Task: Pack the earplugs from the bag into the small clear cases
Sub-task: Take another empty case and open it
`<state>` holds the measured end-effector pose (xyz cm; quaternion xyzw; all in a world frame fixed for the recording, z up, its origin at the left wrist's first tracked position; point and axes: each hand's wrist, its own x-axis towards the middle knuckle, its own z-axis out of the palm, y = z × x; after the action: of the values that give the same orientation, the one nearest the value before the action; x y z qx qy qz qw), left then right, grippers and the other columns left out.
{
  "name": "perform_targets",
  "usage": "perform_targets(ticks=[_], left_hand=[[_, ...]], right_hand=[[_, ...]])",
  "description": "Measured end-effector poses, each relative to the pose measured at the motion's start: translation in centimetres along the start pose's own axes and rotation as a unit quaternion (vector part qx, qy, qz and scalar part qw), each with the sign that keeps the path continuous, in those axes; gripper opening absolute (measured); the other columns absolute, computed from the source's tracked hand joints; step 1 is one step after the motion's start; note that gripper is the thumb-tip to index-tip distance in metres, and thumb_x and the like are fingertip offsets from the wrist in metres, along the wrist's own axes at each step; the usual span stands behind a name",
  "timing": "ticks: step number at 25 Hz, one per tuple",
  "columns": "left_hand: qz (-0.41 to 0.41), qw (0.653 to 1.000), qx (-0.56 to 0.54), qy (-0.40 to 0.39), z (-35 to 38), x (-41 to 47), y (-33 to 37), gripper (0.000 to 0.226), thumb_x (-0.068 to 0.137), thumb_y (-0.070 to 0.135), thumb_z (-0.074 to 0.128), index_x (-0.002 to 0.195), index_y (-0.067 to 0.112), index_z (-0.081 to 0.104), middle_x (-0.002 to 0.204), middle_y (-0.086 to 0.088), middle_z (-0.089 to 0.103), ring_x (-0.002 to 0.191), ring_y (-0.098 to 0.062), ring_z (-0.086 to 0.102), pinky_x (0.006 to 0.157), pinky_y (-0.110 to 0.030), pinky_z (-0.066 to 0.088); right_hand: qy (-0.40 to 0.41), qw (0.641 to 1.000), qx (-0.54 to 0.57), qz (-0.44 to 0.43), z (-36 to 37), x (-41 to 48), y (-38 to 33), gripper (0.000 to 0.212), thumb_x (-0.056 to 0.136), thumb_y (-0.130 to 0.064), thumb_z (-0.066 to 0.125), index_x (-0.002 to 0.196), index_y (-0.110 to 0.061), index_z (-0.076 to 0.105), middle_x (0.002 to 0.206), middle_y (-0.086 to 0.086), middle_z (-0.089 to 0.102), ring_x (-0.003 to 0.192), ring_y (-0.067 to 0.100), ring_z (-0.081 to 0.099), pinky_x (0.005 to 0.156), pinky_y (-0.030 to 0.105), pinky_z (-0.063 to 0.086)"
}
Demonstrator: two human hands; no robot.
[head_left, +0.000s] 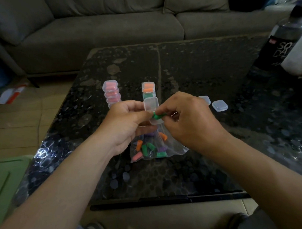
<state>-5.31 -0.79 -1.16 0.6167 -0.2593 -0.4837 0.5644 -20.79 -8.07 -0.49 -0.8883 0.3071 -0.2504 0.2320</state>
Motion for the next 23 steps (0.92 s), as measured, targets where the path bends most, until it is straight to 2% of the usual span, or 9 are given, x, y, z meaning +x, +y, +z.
perform_targets(ticks=[6, 15, 23], left_hand=[[-0.01, 1.0, -0.012, -0.004, 0.02, -0.03, 0.02, 0.023, 0.091, 0.001, 0.071, 0.114, 0.0, 0.071, 0.104, -0.018, 0.078, 0.09, -0.026, 0.078, 0.069, -0.033, 0.062], [-0.012, 1.0, -0.02, 0.002, 0.15, -0.15, 0.17, 0.024, 0.09, 0.0, 0.071, 0.115, 0.0, 0.069, 0.107, -0.018, 0.077, 0.094, -0.028, 0.078, 0.072, -0.035, 0.064], [-0.007, 0.999, -0.035, 0.004, 0.17, -0.44, 0.63, 0.024, 0.09, -0.001, 0.069, 0.114, 0.003, 0.07, 0.1, -0.015, 0.079, 0.087, -0.022, 0.079, 0.063, -0.027, 0.061]], right_hand=[[-0.006, 1.0, -0.001, 0.001, 0.16, 0.05, -0.06, 0.021, 0.088, -0.006, 0.066, 0.101, -0.02, 0.076, 0.099, -0.005, 0.069, 0.087, 0.009, 0.064, 0.077, 0.028, 0.056], [0.004, 1.0, 0.012, 0.011, 0.4, -0.08, 0.08, 0.017, 0.088, -0.009, 0.068, 0.1, -0.021, 0.072, 0.088, -0.009, 0.07, 0.08, 0.006, 0.065, 0.073, 0.027, 0.057], [0.027, 0.999, 0.019, 0.024, 0.19, 0.13, 0.39, 0.015, 0.091, -0.01, 0.065, 0.099, -0.022, 0.07, 0.088, -0.01, 0.068, 0.082, 0.005, 0.063, 0.075, 0.026, 0.054]])
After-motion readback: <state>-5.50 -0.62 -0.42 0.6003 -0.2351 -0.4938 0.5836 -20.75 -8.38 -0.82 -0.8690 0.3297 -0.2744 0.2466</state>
